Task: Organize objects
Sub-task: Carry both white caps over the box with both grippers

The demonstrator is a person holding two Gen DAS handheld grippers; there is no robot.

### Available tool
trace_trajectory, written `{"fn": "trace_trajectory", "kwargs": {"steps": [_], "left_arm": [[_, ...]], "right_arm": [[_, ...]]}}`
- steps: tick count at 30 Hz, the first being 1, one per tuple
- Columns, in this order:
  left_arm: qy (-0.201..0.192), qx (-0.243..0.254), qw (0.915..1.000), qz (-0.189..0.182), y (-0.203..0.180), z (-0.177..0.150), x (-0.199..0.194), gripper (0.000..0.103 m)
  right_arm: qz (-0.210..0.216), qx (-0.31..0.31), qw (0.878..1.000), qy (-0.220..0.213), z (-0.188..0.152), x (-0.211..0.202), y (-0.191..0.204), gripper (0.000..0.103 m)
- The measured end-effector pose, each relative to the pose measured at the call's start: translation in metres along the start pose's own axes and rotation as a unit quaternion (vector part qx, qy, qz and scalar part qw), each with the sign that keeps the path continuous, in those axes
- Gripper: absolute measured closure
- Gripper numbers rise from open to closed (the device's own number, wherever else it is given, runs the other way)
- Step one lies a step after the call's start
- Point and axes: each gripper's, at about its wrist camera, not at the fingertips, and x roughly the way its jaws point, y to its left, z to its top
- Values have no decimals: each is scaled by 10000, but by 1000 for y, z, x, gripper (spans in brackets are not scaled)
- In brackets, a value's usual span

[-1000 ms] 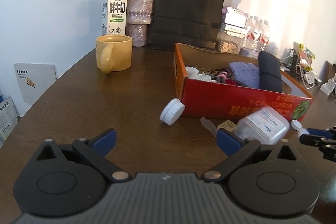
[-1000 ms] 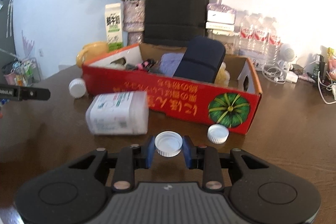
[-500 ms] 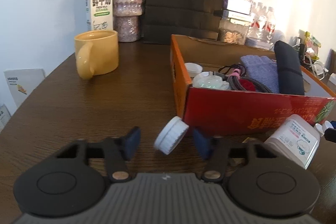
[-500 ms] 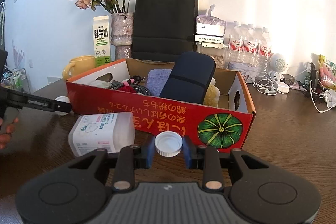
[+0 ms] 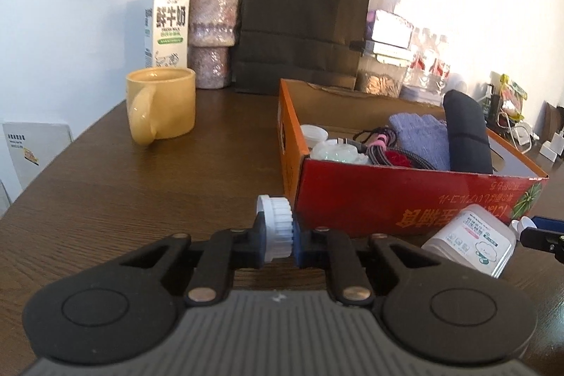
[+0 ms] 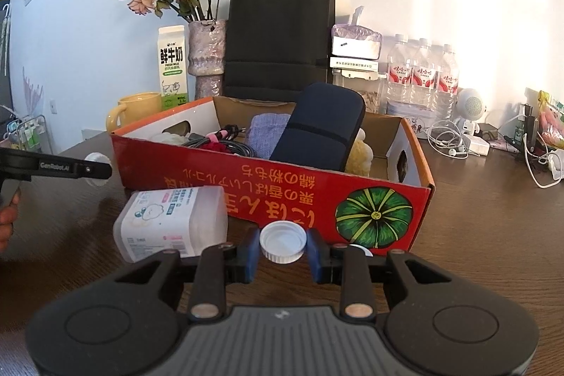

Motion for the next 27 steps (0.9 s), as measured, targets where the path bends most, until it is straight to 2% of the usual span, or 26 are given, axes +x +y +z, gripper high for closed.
{"fn": "trace_trajectory", "kwargs": {"steps": [8, 14, 20, 27], "left_arm": [[-275, 125, 9994, 172, -10, -5, -19, 89], [-576, 97, 9981, 177, -21, 5, -38, 89], [-919, 114, 9957, -88, -40, 26, -50, 89], [-1166, 125, 9926, -325, -61, 49, -48, 89]], "right_arm": [[-6, -48, 10000, -77, 0, -2, 2, 76], [84, -106, 9996, -235, 10, -11, 9, 76], [277, -222, 9978, -559, 34, -17, 22, 76], [451, -294, 9947, -875, 64, -10, 37, 76]]}}
